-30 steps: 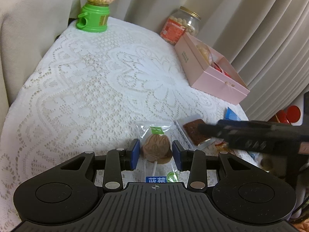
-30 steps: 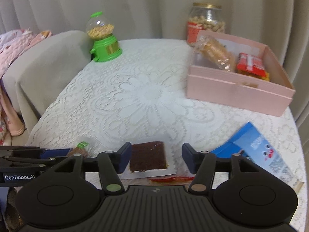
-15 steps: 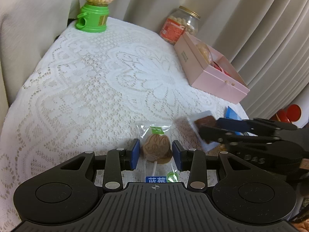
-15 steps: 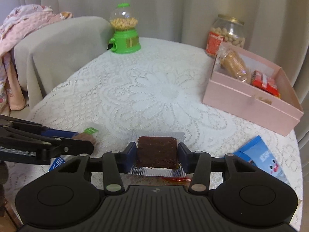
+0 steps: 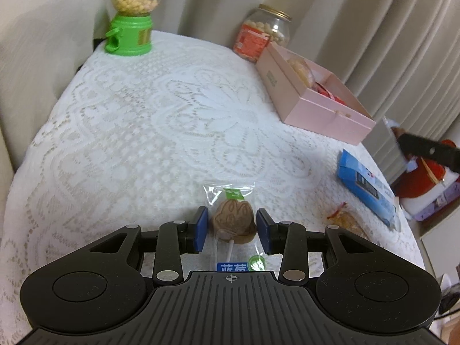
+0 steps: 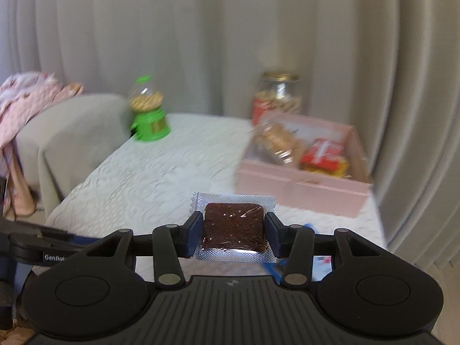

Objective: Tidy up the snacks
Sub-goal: 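Carry the brownie into the pink box and open the right gripper while the left drops the lollipop in, then grasp the bread-stick packet with the left gripper while the right reaches the blue bag, then grasp the blue snack bag with the right gripper while the left holds the bread-stick packet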

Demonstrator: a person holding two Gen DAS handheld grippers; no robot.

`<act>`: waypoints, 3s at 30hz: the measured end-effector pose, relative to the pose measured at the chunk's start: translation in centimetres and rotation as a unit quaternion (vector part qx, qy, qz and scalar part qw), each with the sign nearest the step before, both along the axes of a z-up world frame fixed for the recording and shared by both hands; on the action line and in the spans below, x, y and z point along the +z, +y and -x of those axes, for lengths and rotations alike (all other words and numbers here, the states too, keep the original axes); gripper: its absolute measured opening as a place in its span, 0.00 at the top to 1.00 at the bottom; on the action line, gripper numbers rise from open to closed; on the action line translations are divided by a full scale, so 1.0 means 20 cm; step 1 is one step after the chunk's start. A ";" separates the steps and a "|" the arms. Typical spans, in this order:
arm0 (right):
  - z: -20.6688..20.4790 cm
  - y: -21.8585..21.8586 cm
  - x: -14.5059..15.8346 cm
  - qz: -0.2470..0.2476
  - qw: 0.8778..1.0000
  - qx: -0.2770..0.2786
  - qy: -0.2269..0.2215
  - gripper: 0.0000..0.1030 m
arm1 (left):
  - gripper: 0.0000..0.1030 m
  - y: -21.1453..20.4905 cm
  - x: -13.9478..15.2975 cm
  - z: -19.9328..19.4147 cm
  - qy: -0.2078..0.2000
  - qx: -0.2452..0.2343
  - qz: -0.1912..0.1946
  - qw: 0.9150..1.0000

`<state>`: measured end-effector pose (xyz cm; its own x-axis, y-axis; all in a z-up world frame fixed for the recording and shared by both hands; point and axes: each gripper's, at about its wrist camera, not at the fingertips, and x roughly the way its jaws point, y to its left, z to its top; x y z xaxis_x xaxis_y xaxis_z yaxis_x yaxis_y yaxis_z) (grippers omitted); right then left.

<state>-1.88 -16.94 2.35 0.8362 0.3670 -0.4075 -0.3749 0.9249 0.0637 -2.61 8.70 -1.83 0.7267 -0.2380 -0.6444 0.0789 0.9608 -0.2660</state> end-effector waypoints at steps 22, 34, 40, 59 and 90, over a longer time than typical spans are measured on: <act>-0.19 -0.42 0.21 -0.018 0.993 -0.090 -0.076 0.55 | 0.58 -0.42 0.82 -0.94 -0.160 -0.065 0.132 0.976; -0.78 -0.42 0.45 -0.079 0.994 -0.067 -0.023 0.39 | 0.58 -0.26 0.37 -0.44 0.030 -0.077 0.082 0.993; -0.51 -0.43 0.16 -0.034 0.998 -0.040 0.020 0.38 | 0.58 -0.29 0.01 -0.31 0.136 -0.117 0.088 0.980; -0.14 -0.42 -0.39 0.013 0.996 0.007 0.089 0.36 | 0.58 -0.53 0.04 -0.44 0.087 -0.110 0.086 0.986; -0.19 -0.62 -0.44 -0.064 0.992 -0.073 0.083 0.30 | 0.59 -0.61 0.05 -0.28 0.042 -0.089 -0.113 0.989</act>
